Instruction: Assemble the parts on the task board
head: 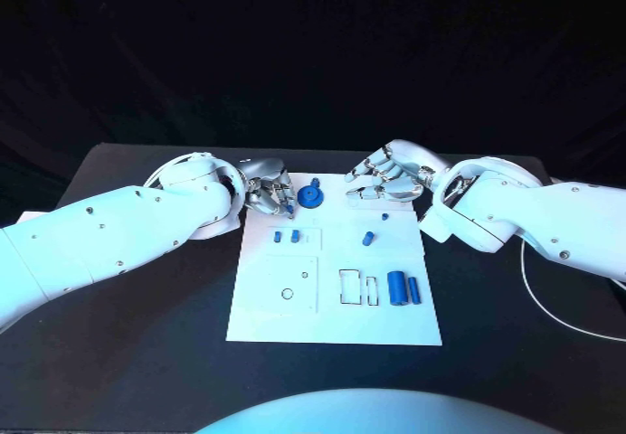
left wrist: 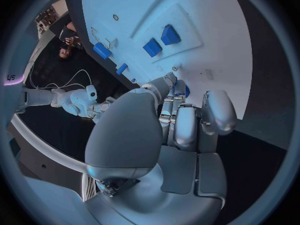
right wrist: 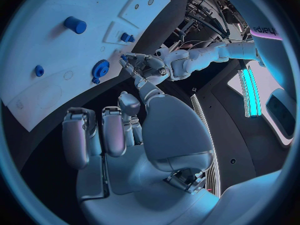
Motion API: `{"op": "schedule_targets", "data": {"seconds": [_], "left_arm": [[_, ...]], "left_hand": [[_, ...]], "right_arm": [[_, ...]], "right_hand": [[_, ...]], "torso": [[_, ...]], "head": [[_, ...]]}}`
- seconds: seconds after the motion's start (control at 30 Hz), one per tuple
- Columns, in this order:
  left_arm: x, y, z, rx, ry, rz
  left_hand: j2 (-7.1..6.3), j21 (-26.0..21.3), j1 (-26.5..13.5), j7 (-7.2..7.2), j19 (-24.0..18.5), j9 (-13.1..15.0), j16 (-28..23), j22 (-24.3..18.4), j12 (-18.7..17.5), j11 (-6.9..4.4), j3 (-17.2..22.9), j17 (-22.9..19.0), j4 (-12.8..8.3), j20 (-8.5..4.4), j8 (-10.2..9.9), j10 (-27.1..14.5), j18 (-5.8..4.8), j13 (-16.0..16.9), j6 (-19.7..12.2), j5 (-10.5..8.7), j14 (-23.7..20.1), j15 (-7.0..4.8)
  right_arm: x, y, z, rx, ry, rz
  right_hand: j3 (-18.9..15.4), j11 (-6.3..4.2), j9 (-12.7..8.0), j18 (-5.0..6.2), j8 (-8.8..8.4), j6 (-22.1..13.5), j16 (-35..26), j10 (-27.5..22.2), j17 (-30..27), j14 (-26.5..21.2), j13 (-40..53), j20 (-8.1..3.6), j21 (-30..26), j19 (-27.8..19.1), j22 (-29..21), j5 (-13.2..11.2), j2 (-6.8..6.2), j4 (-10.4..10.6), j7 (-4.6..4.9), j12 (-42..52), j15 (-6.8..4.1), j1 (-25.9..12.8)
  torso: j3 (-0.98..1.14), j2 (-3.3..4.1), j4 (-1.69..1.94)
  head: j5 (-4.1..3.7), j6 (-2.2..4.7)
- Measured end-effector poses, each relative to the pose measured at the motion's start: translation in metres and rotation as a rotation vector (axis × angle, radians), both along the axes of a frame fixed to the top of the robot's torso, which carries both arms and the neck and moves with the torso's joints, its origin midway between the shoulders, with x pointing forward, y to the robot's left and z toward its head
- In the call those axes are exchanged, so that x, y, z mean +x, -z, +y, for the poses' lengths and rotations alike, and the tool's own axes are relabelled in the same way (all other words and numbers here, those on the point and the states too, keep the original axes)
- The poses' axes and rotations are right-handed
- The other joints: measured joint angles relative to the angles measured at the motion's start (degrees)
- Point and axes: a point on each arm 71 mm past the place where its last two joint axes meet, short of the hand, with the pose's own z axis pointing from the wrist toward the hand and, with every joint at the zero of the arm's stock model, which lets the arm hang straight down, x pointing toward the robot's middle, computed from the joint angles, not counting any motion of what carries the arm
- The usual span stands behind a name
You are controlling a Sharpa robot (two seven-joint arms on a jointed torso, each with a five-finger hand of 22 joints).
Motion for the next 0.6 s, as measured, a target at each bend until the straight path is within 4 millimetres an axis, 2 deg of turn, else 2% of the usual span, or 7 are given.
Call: {"op": "schedule_targets", "data": {"seconds": [0.6], "left_arm": [[-0.0004, 0.0066, -0.0016, 0.038, 0.012, 0.025]], "left_hand": [[0.0, 0.0, -0.5, -0.01, 0.0, 0.0, 0.0, 0.0, 0.0, 0.0, 0.0, 0.0, 0.0, 0.0, 0.0, 0.0, 0.01, 0.0, 0.0, 0.0, 0.0, 0.0]], "right_arm": [[0.0, 0.0, 0.0001, 0.001, 0.0, 0.0]], "right_hand": [[0.0, 0.0, 0.0, 0.0, 0.0, 0.0, 0.0, 0.0, 0.0, 0.0, 0.0, 0.0, 0.0, 0.0, 0.0, 0.0, 0.0, 0.0, 0.0, 0.0, 0.0, 0.0]], "torso": [[0.04, 0.04, -0.04]], "head": [[0.24, -0.08]]}}
